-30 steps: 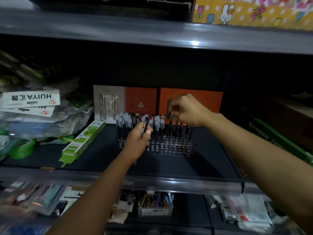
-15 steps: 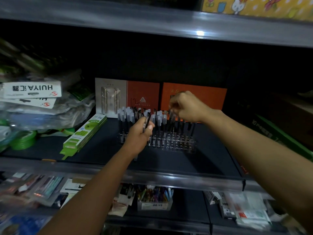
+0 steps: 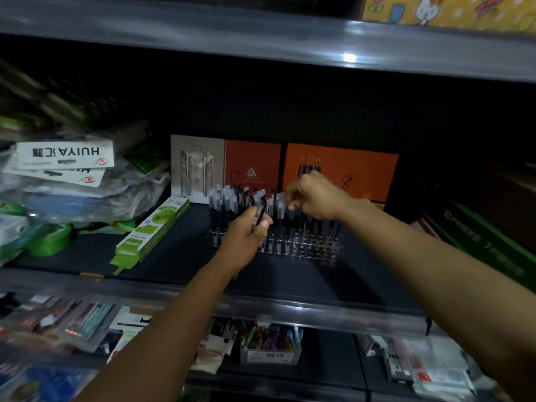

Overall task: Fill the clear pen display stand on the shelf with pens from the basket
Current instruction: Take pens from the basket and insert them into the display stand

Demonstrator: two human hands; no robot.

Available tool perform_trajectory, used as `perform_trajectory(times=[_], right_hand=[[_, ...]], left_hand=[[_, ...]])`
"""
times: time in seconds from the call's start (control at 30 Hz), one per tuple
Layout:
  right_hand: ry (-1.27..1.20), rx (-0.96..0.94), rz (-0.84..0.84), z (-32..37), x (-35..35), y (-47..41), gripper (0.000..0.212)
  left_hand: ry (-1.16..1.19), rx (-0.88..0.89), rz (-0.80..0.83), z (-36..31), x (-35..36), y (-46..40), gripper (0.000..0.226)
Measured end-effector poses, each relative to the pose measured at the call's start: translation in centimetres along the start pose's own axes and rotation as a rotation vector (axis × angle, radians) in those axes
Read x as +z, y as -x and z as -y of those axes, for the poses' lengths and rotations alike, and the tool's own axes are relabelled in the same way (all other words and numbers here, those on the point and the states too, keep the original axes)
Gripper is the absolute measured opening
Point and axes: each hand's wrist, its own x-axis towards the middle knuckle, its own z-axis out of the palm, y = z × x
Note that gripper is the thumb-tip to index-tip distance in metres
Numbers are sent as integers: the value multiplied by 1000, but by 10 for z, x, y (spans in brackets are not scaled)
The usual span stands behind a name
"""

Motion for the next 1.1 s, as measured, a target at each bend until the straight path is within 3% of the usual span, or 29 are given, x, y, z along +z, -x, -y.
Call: perform_trajectory(times=[0.33,0.63,0.87,1.1], right_hand=[[-67,-210,47,31,-30,8,20],[-79,-218,24,44,-47,19,1],[-109,-165,-119,35,-78,30,6],[-15,-115,-146,23,-92,38,6]], left_hand=[[39,31,39,-4,3,-3,17],[32,48,95,-19,9,-1,20],[-221,24,91,-13,-10,3,12],[-560,14,103,-17,-18,8,13]])
